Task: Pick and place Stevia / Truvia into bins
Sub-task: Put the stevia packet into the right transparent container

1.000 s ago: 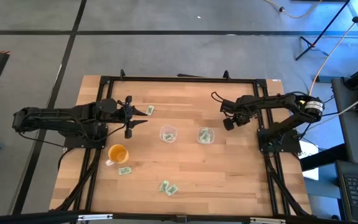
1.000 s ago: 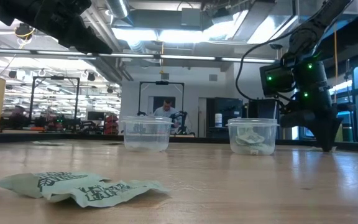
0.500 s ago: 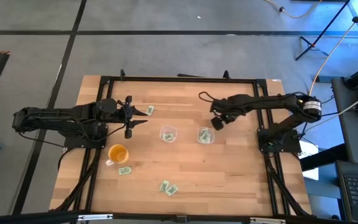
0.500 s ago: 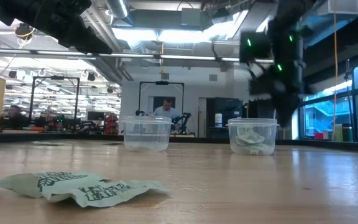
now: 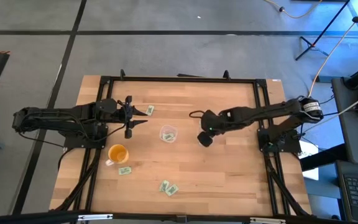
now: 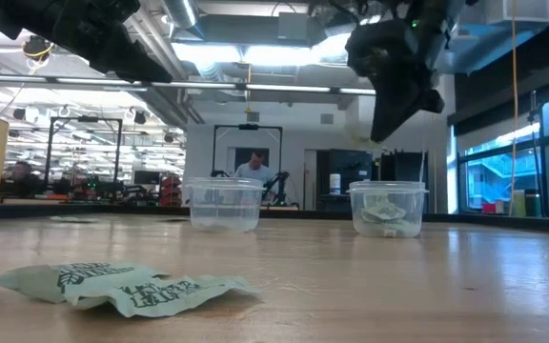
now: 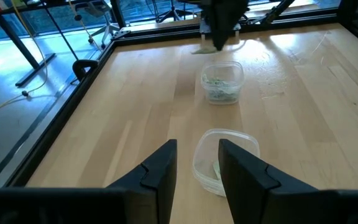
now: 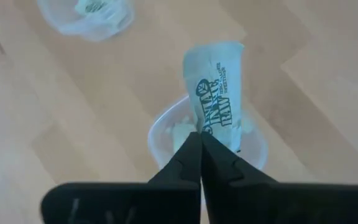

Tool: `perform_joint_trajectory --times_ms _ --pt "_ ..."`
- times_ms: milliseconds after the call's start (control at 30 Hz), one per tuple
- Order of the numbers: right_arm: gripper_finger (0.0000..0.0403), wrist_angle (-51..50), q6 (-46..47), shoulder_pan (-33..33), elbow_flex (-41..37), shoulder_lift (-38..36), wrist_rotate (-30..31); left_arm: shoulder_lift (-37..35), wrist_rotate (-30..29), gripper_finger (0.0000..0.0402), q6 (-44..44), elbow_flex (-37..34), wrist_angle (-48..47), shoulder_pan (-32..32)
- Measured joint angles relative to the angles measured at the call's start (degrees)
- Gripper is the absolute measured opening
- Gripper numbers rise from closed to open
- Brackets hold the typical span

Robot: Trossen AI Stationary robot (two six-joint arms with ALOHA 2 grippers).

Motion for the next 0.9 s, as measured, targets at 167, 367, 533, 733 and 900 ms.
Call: perform_joint_trajectory --times_ms 167,367,533,733,900 --pt "0.0 -0.2 1.7 2.1 0.0 1.3 0.1 0.0 0.0 0.0114 0.0 0.0 0.0 0.0" --pt "0.0 -0.1 1.7 2.1 0.0 6.3 0.1 0.0 0.0 0.0114 -0.8 0.0 0.0 0.0" --pt "0.0002 -0.2 1.6 2.1 0.0 9.2 0.1 0.0 0.0 0.0114 -1.4 0.0 0.0 0.0" --pt "0.002 -0.2 -0.8 2.1 0.0 9.5 -1.4 0.0 -1.9 0.0114 -2.8 0.0 0.0 0.0" --pt "0.0043 -0.3 -1.3 2.1 0.0 9.5 -1.4 0.0 -4.2 0.0114 -2.9 0.0 0.0 0.0"
